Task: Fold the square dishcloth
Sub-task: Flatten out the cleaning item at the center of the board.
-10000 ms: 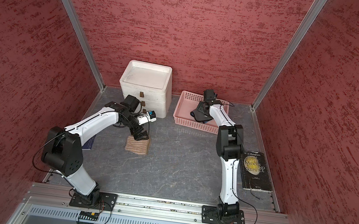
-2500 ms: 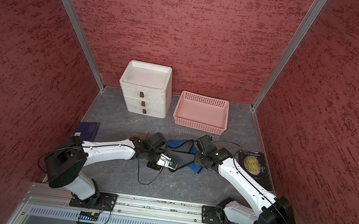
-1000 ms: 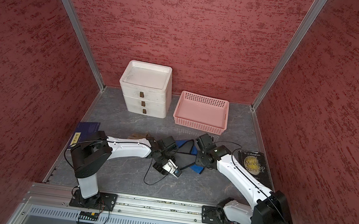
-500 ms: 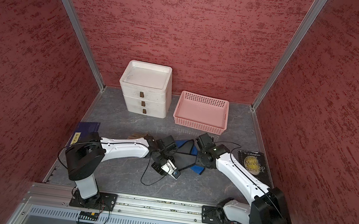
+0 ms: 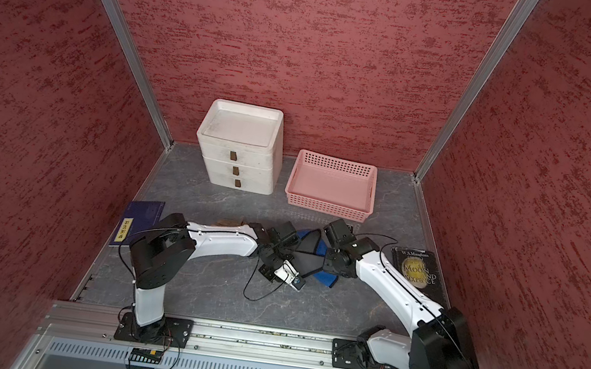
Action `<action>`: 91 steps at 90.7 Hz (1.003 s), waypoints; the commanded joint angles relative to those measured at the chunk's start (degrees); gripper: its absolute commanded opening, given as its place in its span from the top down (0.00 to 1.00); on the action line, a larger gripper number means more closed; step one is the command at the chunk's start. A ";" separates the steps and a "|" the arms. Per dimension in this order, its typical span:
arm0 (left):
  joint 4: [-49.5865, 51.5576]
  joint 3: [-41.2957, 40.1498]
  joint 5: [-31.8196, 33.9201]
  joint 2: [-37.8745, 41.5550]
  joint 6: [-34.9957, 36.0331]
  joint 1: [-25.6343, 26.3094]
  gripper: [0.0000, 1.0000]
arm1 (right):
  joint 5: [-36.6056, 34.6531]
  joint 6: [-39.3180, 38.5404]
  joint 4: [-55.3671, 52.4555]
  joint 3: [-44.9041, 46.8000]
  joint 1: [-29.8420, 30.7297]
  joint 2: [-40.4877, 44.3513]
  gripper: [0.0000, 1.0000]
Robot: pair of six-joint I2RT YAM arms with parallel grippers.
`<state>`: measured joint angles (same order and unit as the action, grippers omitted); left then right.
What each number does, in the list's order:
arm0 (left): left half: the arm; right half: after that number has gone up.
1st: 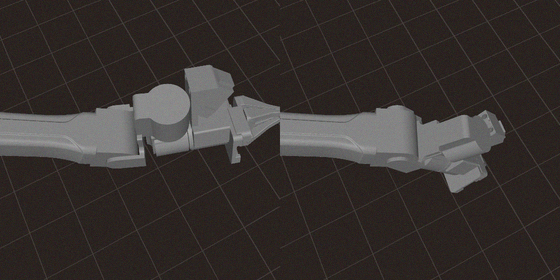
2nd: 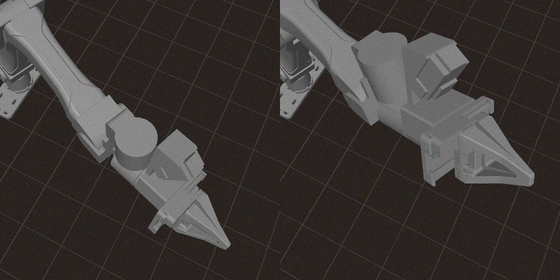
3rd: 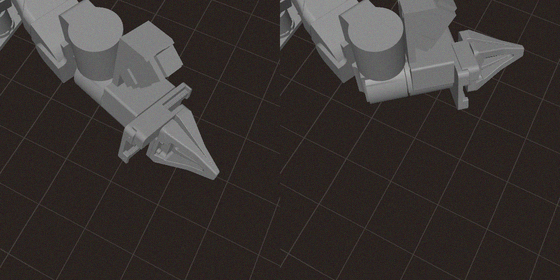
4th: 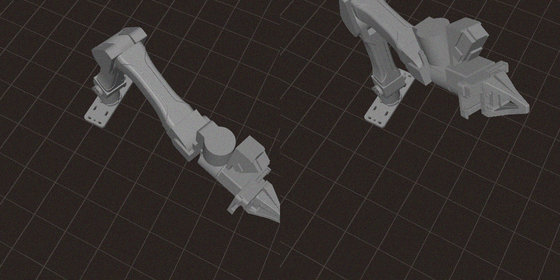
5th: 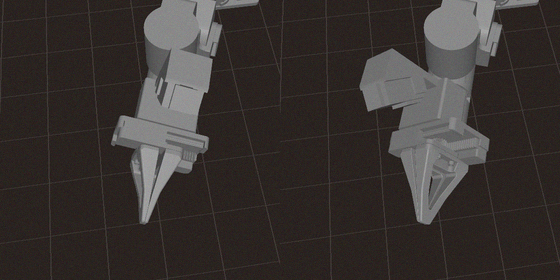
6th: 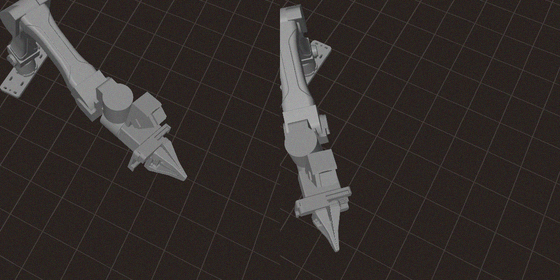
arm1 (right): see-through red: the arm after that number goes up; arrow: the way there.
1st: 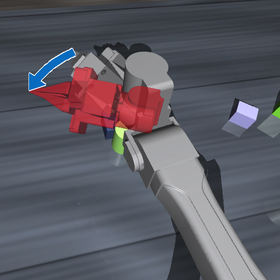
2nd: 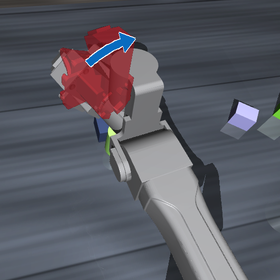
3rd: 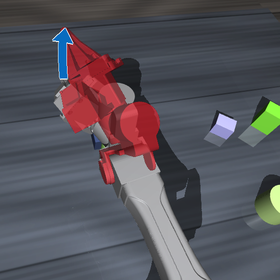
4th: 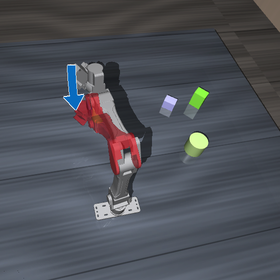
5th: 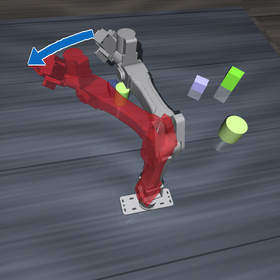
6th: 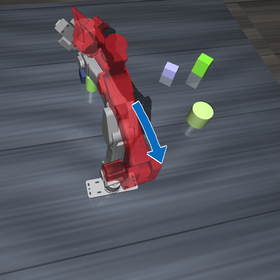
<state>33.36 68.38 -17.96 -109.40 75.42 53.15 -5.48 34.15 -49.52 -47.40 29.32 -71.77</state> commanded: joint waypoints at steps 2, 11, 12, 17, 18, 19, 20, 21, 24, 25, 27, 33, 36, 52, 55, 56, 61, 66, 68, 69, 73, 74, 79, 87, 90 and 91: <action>4.47 -2.62 -0.17 1.98 -0.15 -1.96 0.91 | 1.14 0.16 0.47 -1.25 -0.75 0.38 1.00; 6.49 -4.51 -2.24 9.41 -1.74 -3.69 1.00 | 2.63 -0.47 0.73 -1.73 -0.69 0.75 1.00; 6.60 -4.80 -2.51 9.97 -1.88 -3.89 1.00 | 2.86 -0.53 0.69 -1.82 -0.68 0.75 1.00; 7.22 -6.43 -4.31 14.35 -2.50 -5.17 1.00 | 4.55 -1.18 0.93 -2.04 -0.70 1.03 1.00; 7.49 -6.60 -4.51 15.21 -2.62 -5.43 1.00 | 5.01 -1.36 1.05 -2.06 -0.64 1.11 1.00; 7.68 -6.77 -4.70 15.77 -2.76 -5.69 1.00 | 5.42 -1.54 1.16 -2.03 -0.65 1.24 1.00; 7.81 -7.03 -4.84 16.27 -2.92 -5.91 1.00 | 5.84 -1.76 1.26 -1.97 -0.62 1.35 1.00; 8.05 -7.16 -4.96 17.09 -3.18 -6.15 1.00 | 6.14 -1.92 1.44 -1.90 -0.60 1.53 1.00; 8.51 -7.53 -5.17 19.09 -4.31 -7.02 1.00 | 7.25 -2.26 1.71 -1.83 -0.55 2.20 1.00; 8.71 -7.55 -5.30 19.69 -4.67 -7.36 1.00 | 7.64 -2.34 1.71 -1.83 -0.48 2.49 1.00; 9.50 -7.56 -5.44 20.84 -5.37 -8.02 1.00 | 8.17 -2.58 1.73 -1.71 -0.42 2.94 1.00; 12.20 -6.73 -6.90 24.77 -6.89 -10.64 1.00 | 8.78 -2.96 1.04 -2.10 -0.05 4.80 1.00; 13.52 -6.21 -7.59 26.50 -7.49 -12.23 1.00 | 9.12 -3.36 0.64 -2.43 0.18 5.89 1.00; 14.89 -1.34 -7.96 35.25 -13.53 -19.19 1.00 | 11.87 -4.44 -2.39 -5.98 0.99 11.51 1.00; 14.21 -0.43 -7.20 36.32 -15.21 -19.75 1.00 | 12.11 -4.60 -3.03 -7.09 1.15 12.18 1.00; 13.98 -0.08 -6.88 36.69 -15.65 -19.97 1.00 | 12.13 -4.70 -3.21 -7.44 1.17 12.36 1.00; 12.64 1.38 -5.11 38.04 -18.31 -20.40 1.00 | 12.00 -5.06 -4.02 -9.41 1.17 12.93 1.00; 10.70 3.16 -2.65 38.44 -21.42 -20.73 1.00 | 11.15 -5.50 -5.40 -11.63 1.17 12.77 1.00; 9.97 3.80 -1.87 38.40 -22.28 -20.83 1.00 | 10.76 -5.68 -5.83 -12.49 1.13 12.50 1.00; 9.71 4.05 -1.54 38.31 -22.66 -20.86 1.00 | 10.40 -5.76 -6.02 -12.87 1.15 12.38 1.00; 8.73 4.85 0.89 37.94 -23.55 -21.01 1.00 | 9.17 -6.16 -6.89 -14.61 1.16 11.84 1.00; 8.51 4.97 1.47 37.77 -23.69 -20.99 1.00 | 8.82 -6.27 -7.08 -14.94 1.17 11.66 1.00; 7.21 5.29 3.51 37.16 -24.18 -21.05 1.00 | 7.18 -6.87 -7.81 -17.27 1.05 10.33 1.00; 5.73 5.53 4.72 35.48 -24.78 -21.39 1.00 | 5.58 -8.17 -8.67 -21.25 0.73 7.62 1.00; 4.94 5.91 5.46 34.46 -25.25 -21.53 1.00 | 5.29 -8.83 -8.81 -22.84 0.49 6.16 1.00; 4.64 6.12 5.73 34.18 -25.46 -21.56 1.00 | 5.16 -9.10 -8.87 -23.54 0.35 5.61 1.00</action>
<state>41.28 73.32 -16.16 -72.16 53.52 32.29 3.22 27.81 -56.14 -66.43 30.17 -62.98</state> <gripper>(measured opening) 0.037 0.060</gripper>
